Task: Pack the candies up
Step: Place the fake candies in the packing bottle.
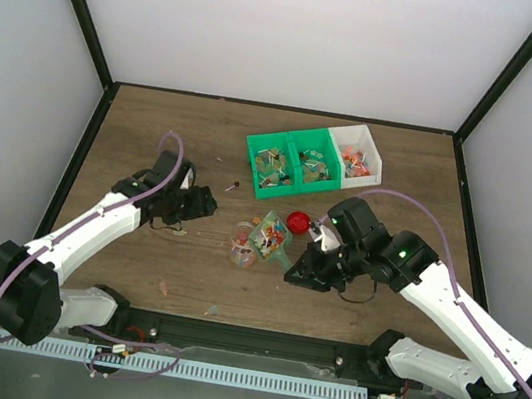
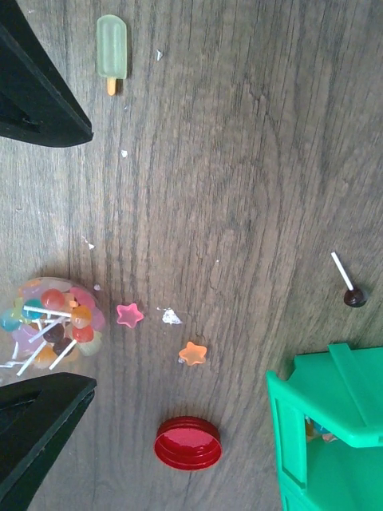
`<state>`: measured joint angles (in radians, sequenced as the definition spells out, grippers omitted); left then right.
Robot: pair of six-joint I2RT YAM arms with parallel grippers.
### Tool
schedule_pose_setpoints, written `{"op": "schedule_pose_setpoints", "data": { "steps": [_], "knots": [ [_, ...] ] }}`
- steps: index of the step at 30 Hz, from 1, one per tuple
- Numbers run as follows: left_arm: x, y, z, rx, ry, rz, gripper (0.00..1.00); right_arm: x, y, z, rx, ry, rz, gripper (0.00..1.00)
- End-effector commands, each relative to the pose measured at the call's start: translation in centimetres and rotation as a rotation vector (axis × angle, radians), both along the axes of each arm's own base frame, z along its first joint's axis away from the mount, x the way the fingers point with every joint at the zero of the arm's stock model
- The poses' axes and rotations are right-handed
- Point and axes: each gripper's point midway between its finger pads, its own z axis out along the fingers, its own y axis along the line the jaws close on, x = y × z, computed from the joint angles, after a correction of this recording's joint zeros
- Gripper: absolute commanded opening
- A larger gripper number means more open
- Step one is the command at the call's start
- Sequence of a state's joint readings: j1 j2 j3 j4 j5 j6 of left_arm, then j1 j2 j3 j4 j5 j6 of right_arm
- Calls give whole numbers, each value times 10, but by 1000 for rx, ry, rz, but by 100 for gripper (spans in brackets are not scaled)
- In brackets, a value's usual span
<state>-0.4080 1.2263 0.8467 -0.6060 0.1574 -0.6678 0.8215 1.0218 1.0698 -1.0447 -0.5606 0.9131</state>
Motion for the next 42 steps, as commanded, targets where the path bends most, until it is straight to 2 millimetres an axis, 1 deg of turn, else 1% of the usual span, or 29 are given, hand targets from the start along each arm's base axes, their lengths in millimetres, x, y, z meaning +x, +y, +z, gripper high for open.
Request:
{"op": "schedule_pose_setpoints", "data": {
  "steps": [1,4,8,10,13,16,19,20,23,26,29,33,42],
  "knots": [
    [3,-2,1,-19,-21,-5,79,0,3,15,44,-49,15,1],
    [4,-3,1,-22,-18,-6,79,1,4,24,63,-76,14,1],
    [5,-5,1,-30,-19,-6,79,-5,6,17,51,-60,35,1],
    [4,-5,1,-28,-16,-6,79,-4,5,20,45,-74,31,1],
    [4,-5,0,-32,-20,-3,79,-10,12,17,70,-47,55,1],
    [4,-4,1,-29,-14,-3,79,-6,6,18,38,-78,33,1],
    [2,-3,2,-32,-22,-1,79,-12,14,12,77,-37,49,1],
    [2,-4,2,-35,-21,-3,79,-12,13,11,76,-39,46,1],
    [-1,-3,1,-27,-10,-9,79,-7,6,14,44,-75,22,1],
    [-2,-1,0,-21,-15,-7,79,-11,9,14,75,-57,25,1],
    [-3,-2,0,-30,-11,-10,79,-12,7,12,75,-54,18,1],
    [-3,-2,2,-35,-16,-8,79,-11,8,17,87,-62,12,1],
    [-3,-4,2,-43,-15,-11,79,-8,8,15,42,-63,26,1]
  ]
}}
